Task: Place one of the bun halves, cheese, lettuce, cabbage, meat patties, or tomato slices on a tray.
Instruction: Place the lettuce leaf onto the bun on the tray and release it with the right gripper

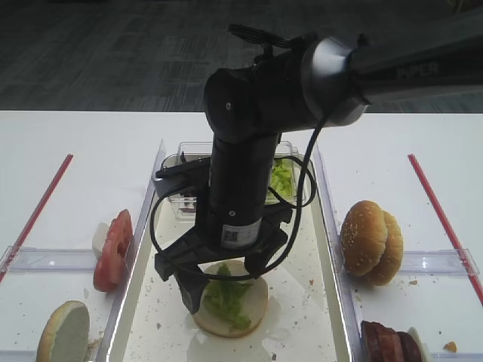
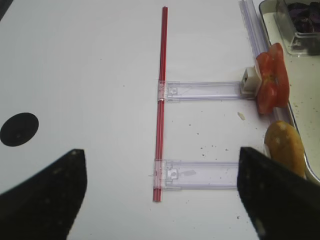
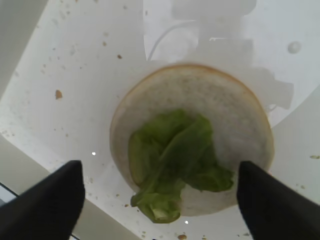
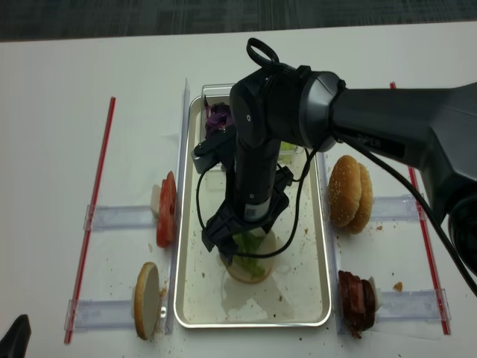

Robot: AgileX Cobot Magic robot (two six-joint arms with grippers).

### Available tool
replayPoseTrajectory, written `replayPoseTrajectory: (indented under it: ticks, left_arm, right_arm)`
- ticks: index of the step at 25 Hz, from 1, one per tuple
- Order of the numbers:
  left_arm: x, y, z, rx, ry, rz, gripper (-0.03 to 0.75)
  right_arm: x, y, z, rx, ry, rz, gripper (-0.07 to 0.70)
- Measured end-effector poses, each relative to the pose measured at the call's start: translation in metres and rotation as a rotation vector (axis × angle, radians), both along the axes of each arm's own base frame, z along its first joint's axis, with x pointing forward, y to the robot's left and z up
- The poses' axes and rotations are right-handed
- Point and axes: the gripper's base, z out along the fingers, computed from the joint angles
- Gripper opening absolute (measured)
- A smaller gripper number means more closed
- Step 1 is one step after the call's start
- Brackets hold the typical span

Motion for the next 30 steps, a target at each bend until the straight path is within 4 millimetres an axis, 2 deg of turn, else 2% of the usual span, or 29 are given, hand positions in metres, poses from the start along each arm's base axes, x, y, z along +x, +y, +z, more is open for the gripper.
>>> replayPoseTrajectory:
  ticks: [5,19,23,30]
  left_arm:
    - [0.000,0.000,0.000,0.000,0.000,0.000,0.564]
    - [0.000,0.000,0.000,0.000,0.000,0.000,0.564]
    - [0.000,0.000,0.000,0.000,0.000,0.000,0.564]
    - [0.000,0.000,0.000,0.000,0.000,0.000,0.564]
  right_arm:
    - [0.000,0.000,0.000,-0.001,0.002,0.001,0.688]
    - [-0.001,-0.001,0.004,0.003,-0.003,0.001,0.692]
    - [0.001,-0.001,0.025,0.021,-0.044,0.003,0.692]
    - [0.006,0.002,0.095,0.098,-0.147,0.015,0.692]
